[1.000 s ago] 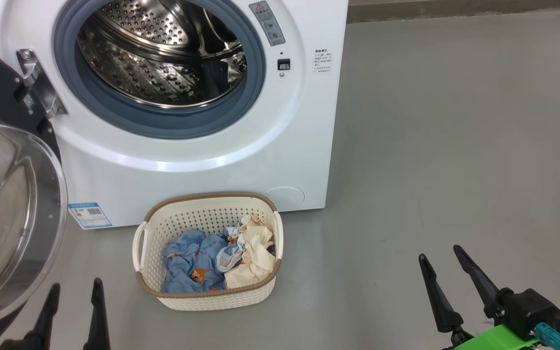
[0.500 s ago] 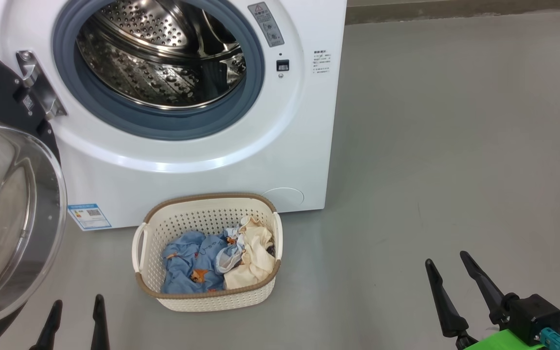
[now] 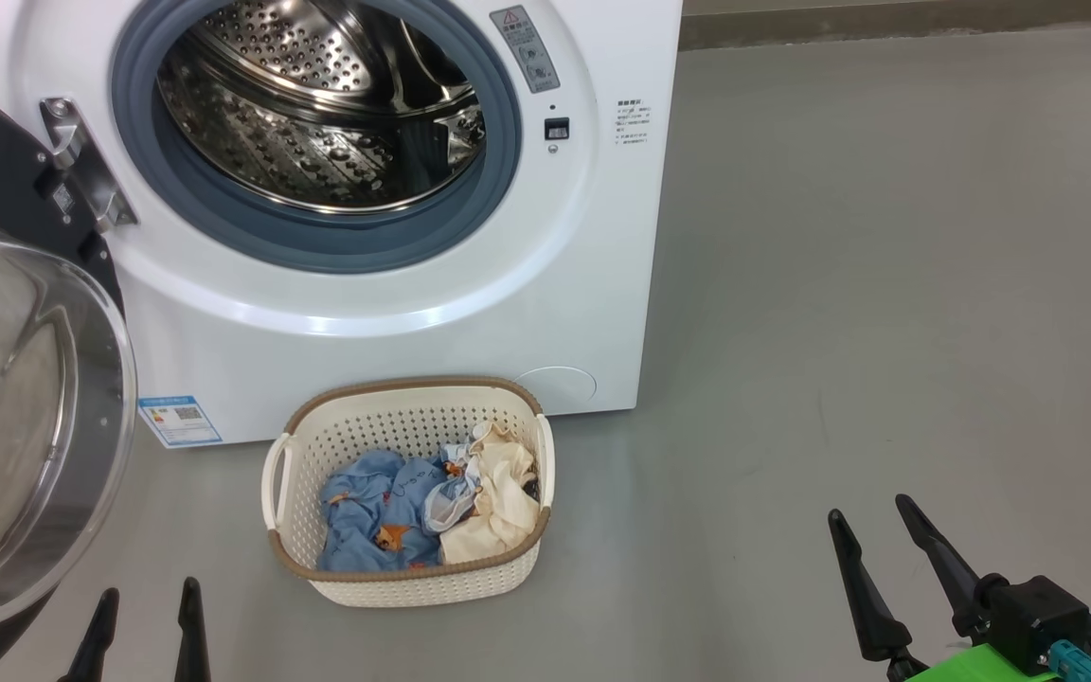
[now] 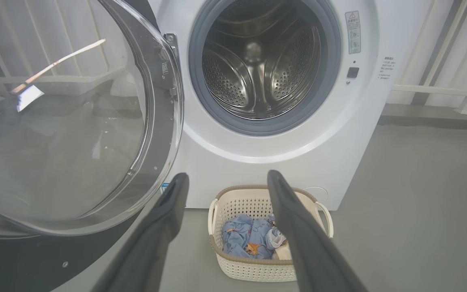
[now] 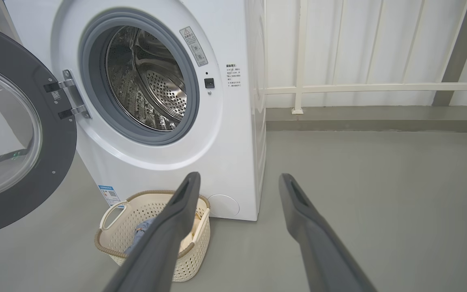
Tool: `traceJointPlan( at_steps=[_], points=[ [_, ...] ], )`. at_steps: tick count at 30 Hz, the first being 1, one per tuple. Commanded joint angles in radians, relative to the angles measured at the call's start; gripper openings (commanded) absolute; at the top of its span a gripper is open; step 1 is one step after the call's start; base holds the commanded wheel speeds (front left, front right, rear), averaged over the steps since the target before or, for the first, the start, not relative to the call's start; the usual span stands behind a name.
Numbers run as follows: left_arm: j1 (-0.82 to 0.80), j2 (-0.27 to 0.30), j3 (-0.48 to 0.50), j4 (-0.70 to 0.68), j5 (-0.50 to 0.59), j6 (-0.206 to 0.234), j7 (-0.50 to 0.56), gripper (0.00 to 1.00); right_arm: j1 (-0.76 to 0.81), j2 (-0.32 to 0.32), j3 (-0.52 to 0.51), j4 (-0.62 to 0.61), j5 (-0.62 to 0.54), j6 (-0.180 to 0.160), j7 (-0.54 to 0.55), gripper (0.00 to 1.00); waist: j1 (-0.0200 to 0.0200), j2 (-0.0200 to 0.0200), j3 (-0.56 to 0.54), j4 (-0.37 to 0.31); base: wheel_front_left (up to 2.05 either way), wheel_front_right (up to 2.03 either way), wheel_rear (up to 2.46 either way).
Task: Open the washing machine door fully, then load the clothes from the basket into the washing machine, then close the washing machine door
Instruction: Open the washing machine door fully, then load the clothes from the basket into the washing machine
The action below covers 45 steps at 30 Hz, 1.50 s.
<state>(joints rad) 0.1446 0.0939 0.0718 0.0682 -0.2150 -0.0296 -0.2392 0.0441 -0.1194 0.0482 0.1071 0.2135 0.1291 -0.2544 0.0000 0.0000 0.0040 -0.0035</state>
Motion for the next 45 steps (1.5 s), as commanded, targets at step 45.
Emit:
traceJointPlan(
  at_steps=[45],
  points=[
    [-0.062, 0.029, 0.036, 0.014, -0.028, 0.024, -0.022, 1.00, -0.019, 0.002, 0.004, 0.000, -0.015, 0.002, -0.007, 1.00, 0.0000, 0.0000, 0.028, 0.024, 0.13, -0.13, 0.00]
  ],
)
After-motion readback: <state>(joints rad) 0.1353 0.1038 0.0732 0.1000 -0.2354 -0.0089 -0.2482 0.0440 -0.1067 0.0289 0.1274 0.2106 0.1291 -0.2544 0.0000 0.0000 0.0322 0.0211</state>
